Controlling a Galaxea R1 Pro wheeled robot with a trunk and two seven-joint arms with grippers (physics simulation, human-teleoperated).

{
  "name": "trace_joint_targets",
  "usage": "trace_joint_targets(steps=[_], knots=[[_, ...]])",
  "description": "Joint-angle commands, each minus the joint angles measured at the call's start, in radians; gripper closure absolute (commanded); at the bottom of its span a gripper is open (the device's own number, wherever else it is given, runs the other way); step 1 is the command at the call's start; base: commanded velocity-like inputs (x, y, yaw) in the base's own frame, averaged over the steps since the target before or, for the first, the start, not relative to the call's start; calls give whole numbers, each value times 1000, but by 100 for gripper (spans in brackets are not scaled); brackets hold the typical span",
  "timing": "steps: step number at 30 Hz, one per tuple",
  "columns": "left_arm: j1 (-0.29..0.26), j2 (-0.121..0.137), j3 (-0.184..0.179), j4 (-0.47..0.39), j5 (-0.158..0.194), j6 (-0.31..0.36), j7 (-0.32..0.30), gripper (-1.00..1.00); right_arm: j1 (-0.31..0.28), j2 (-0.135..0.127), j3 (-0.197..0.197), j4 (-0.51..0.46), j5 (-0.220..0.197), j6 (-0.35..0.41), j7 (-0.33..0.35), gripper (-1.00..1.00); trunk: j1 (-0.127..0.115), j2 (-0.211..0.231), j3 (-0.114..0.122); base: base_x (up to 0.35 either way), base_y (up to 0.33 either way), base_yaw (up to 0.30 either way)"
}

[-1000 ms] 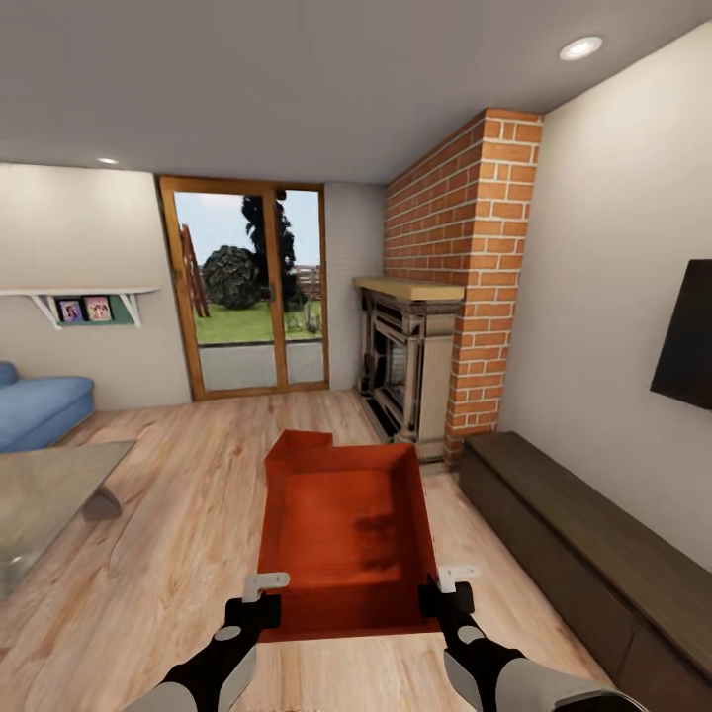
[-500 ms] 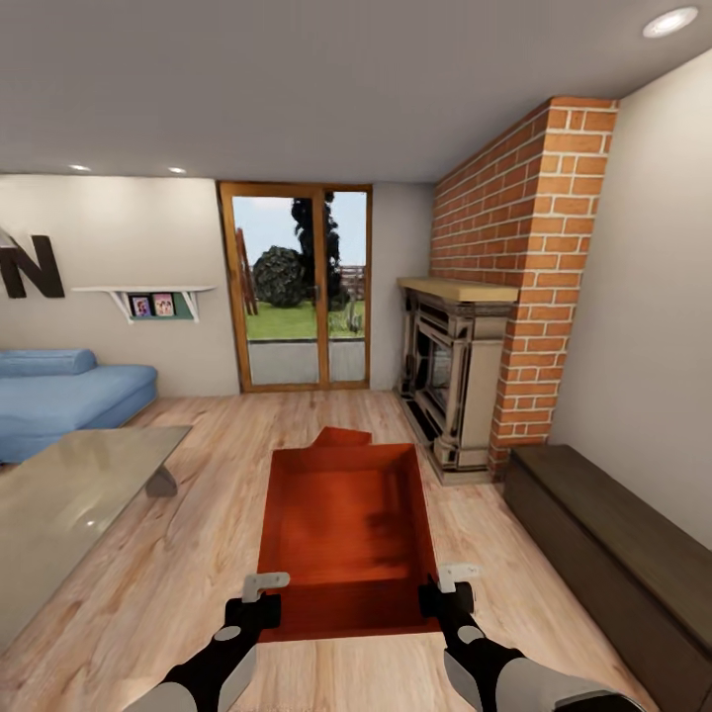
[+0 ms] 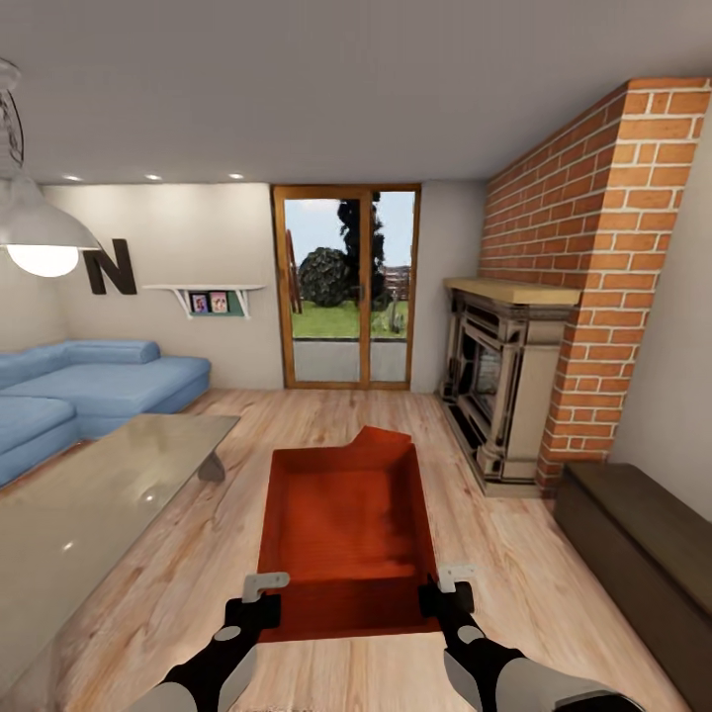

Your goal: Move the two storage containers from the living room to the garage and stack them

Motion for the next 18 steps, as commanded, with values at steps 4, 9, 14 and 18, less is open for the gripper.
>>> trace_joint_targets(steps=[4,9,14,18], knots=[[-1,10,-18,-3,0,-4,10,100,-1,1,-51,2,22,4,8,100,0,-1,-2,0,0,300],[-1,10,-18,-3,0,-4,10,100,-1,1,-51,2,23,4,8,100,0,-1,-2,0,0,300],[-1,10,-18,-3,0,-4,10,100,-1,1,-51,2,22,4,8,100,0,-1,-2,0,0,300],[-1,10,-18,-3,0,-4,10,100,-1,1,-51,2,23,4,8,100,0,-1,-2,0,0,300]])
